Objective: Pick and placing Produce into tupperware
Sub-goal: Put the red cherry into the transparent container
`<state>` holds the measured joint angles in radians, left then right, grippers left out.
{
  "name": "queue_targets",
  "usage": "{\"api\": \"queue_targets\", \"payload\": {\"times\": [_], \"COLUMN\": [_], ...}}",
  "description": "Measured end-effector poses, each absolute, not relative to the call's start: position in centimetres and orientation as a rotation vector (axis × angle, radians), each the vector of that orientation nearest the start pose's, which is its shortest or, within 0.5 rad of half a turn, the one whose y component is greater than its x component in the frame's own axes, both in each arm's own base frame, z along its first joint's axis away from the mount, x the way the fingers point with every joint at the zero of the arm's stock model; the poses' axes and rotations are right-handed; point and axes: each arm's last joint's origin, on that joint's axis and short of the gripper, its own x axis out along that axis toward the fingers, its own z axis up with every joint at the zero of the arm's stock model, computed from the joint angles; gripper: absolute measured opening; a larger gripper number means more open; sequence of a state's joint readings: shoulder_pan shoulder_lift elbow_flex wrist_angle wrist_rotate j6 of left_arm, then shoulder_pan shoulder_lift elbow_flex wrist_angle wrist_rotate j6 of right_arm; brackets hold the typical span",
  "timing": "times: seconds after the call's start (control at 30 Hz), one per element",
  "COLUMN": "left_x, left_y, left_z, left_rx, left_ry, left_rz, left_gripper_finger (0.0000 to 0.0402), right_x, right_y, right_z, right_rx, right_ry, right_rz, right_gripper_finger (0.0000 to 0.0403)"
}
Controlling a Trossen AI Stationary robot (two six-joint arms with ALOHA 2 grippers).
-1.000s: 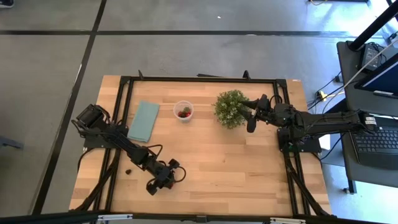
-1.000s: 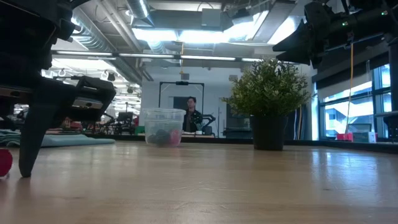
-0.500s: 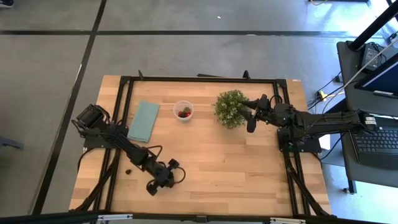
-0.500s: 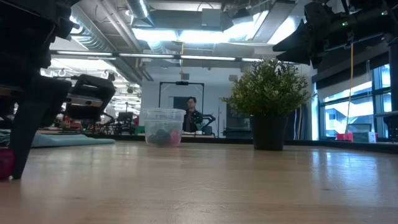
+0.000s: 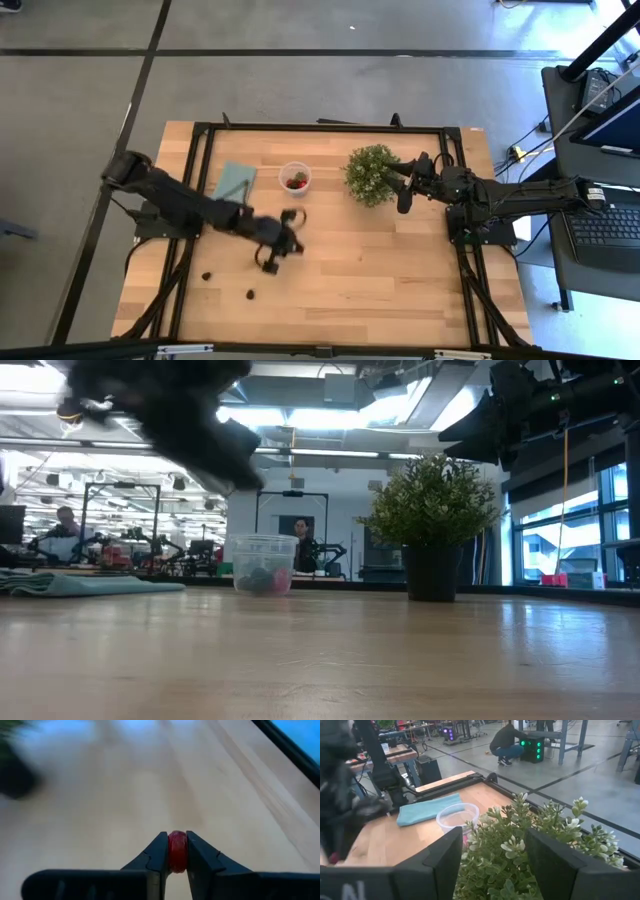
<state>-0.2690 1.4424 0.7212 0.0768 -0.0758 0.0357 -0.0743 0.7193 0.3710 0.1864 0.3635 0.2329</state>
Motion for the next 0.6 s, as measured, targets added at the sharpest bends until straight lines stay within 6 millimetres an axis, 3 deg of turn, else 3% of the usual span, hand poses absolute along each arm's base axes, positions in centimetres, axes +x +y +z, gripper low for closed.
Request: {"api": "queue_targets", "payload": {"times": [0.13,0.23,0.4,0.6], "left_x": [27.6,27.1,26.7,26.8], "left_y": [-3.0,-0.3,3.3,5.6], "left_z": [22.2,23.4,23.6,22.5], "left_rx": [0.079,0.040,-0.045,-0.155], "left_ry": [0.508,0.458,0.448,0.477], "left_rz": [-0.025,0.139,0.330,0.444], "left_gripper_finger": [0.0047,0.0052,0.0052,0.0046], "right_x": [16.5,16.5,16.5,16.5], "right_y": [-2.3,-2.3,-2.3,-2.3], "right_z": [23.5,23.5,23.5,23.5], "right_rx": [0.206,0.205,0.203,0.200], "right_ry": [0.106,0.106,0.106,0.108], "right_rz": [-0.453,-0.453,-0.453,-0.453], "right_gripper_finger": [0.0217,0.0217,0.0217,0.0217]}}
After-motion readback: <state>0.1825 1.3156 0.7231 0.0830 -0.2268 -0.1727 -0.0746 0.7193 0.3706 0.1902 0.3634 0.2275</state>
